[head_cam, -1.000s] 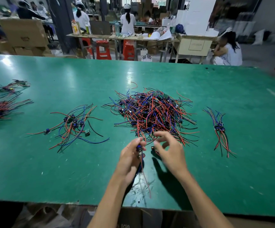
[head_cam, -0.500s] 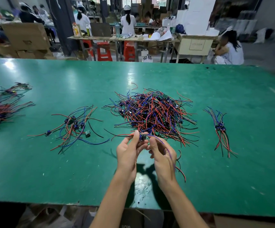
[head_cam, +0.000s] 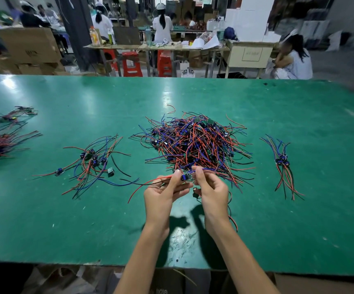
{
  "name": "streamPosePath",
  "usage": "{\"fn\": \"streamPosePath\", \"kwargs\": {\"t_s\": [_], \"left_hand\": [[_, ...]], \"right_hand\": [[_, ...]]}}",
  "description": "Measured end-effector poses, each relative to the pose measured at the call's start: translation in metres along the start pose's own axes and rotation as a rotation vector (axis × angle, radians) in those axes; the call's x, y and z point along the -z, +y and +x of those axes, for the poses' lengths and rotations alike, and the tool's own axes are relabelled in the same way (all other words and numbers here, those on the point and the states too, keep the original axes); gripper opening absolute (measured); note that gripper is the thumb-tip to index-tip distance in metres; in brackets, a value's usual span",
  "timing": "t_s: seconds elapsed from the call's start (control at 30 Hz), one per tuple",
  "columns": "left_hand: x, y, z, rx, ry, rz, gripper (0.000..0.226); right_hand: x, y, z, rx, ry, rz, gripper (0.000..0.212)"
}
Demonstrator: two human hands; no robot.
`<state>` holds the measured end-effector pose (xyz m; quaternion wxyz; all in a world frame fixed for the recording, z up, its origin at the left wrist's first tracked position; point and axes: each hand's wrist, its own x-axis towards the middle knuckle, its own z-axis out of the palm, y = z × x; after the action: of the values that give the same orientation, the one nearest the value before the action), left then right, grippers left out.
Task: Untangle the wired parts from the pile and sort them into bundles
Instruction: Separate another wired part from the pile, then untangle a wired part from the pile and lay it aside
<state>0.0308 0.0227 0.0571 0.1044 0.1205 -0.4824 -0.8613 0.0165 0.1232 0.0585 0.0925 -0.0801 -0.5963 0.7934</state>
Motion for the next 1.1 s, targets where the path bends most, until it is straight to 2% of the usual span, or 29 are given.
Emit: {"fn": "streamPosePath", "kwargs": {"t_s": [0.17, 0.33, 0.43, 0.5, 0.57, 0.6, 0.63, 0.67, 0.73, 0.8, 0.93, 1.0, 1.1], "left_hand": [[0.018, -0.003, 0.001, -0.057, 0.019, 0.075, 0.025], [0.055, 0.004, 0.012, -0.021, 0.171, 0.027, 0.02], [0.064, 0.012, 0.021, -0.048, 0.361, 0.043, 0.016], [0.064, 0.017, 0.025, -0.127, 0.531, 0.218, 0.012], [0.057, 0.026, 0.022, -0.31, 0.683, 0.586, 0.011], [0.051, 0.031, 0.019, -0.436, 0.64, 0.727, 0.009], [0.043, 0.035, 0.017, -0.501, 0.484, 0.785, 0.008], [0.033, 0.038, 0.014, -0.462, 0.264, 0.759, 0.008], [0.012, 0.038, 0.008, -0.231, -0.158, 0.686, 0.016], [-0.003, 0.031, 0.003, -0.127, -0.373, 0.677, 0.021], [-0.015, 0.019, 0.0, 0.007, -0.409, 0.488, 0.023], [-0.017, 0.018, -0.001, 0.073, -0.417, 0.459, 0.024], [-0.022, 0.02, -0.003, 0.127, -0.335, 0.409, 0.023]], "right_hand": [[0.007, -0.006, 0.01, -0.014, -0.032, 0.016, 0.016], [0.017, -0.009, 0.02, 0.015, -0.107, -0.077, 0.019], [0.021, -0.013, 0.025, -0.037, -0.193, -0.119, 0.017], [0.023, -0.016, 0.026, -0.043, -0.259, -0.133, 0.015], [0.025, -0.019, 0.029, 0.007, -0.264, -0.179, 0.015], [0.025, -0.021, 0.031, 0.022, -0.275, -0.201, 0.017], [0.025, -0.023, 0.032, 0.022, -0.297, -0.209, 0.018], [0.025, -0.025, 0.033, 0.01, -0.327, -0.205, 0.02], [0.025, -0.027, 0.035, -0.011, -0.378, -0.208, 0.022], [0.026, -0.028, 0.036, 0.029, -0.403, -0.256, 0.019], [0.032, -0.022, 0.037, 0.235, -0.245, -0.476, 0.016], [0.034, -0.017, 0.032, 0.212, -0.205, -0.407, 0.014], [0.032, -0.01, 0.023, 0.122, -0.261, -0.346, 0.022]]}}
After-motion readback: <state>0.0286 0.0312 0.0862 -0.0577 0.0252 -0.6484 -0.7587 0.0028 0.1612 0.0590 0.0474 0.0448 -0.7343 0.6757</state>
